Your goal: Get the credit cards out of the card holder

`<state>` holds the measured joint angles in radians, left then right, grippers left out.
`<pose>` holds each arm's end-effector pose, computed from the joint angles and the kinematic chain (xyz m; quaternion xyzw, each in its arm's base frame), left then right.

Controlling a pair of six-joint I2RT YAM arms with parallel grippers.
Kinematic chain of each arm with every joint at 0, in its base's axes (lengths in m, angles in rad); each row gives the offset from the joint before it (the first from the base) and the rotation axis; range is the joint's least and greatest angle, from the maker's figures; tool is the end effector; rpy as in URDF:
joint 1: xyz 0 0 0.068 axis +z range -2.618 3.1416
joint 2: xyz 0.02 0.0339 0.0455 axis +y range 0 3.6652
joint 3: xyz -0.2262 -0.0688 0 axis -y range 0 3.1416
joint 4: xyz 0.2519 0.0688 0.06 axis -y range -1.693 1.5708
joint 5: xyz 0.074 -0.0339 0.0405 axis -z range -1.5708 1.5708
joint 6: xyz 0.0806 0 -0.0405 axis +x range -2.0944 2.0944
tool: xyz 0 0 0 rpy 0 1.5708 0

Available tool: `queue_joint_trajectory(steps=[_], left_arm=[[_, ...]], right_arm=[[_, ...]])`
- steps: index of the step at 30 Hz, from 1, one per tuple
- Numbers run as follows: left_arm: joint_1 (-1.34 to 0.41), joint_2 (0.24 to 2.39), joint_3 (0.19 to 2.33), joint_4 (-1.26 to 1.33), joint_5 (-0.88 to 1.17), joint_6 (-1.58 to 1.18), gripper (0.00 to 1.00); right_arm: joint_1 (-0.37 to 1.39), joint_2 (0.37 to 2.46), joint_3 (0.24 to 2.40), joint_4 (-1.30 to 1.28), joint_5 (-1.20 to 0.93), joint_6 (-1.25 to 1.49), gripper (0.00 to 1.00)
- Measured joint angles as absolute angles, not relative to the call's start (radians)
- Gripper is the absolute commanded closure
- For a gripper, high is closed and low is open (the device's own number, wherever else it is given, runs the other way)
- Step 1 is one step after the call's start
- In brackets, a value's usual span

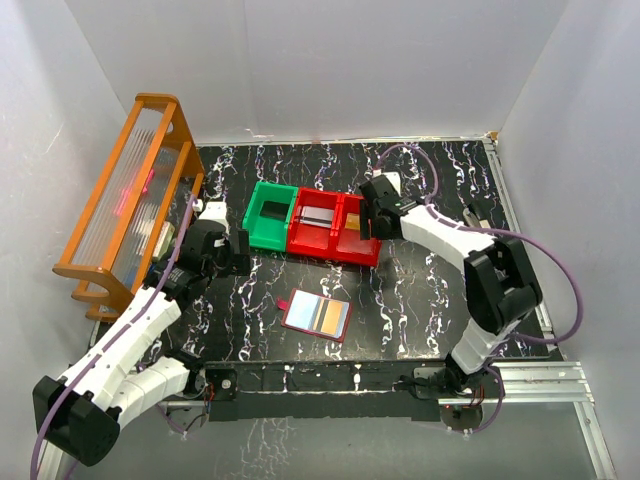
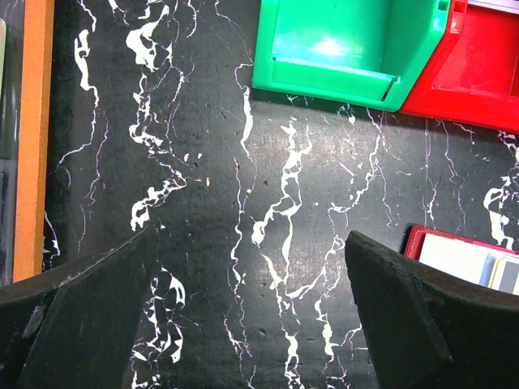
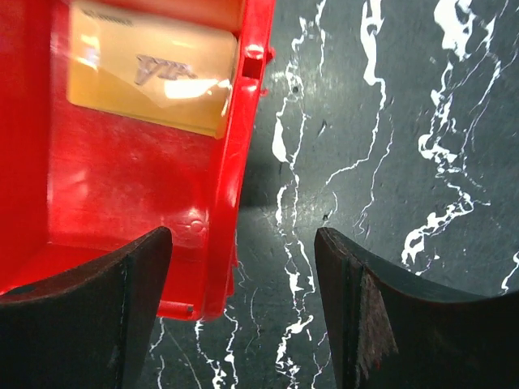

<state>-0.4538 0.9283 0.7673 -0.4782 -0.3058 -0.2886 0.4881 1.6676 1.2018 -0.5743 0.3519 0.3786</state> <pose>0.2477 -0.0938 0.2234 0.0047 0.8857 -0.0342 0.4630 0.3395 0.1488 0.1500 -0.0062 0.9512 -0.0449 0.3053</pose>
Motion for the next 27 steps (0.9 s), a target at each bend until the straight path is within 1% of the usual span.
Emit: queue_joint_trajectory(steps=[4,9,22,27], left_arm=[[-0.454,0.928,0.767,-0.478,-0.305,-0.289,0.01],[-0.454,0.928,0.767,-0.477,-0.303,-0.288,0.01],[-0.454,0.942,0.767,-0.47,-0.265,-0.283,0.01],[-0.454,0.944,0.767,-0.457,-0.226,-0.272,0.01]], right_arm=[[0.487,1.722,1.201,-0.601,0.364,0.392,0.32],[0.463,1.72,1.195,-0.601,0.376,0.384,0.34],[0.33,1.656,1.159,-0.579,0.355,0.257,0.35],[0.288,1.595,1.158,-0.586,0.291,0.27,0.37]])
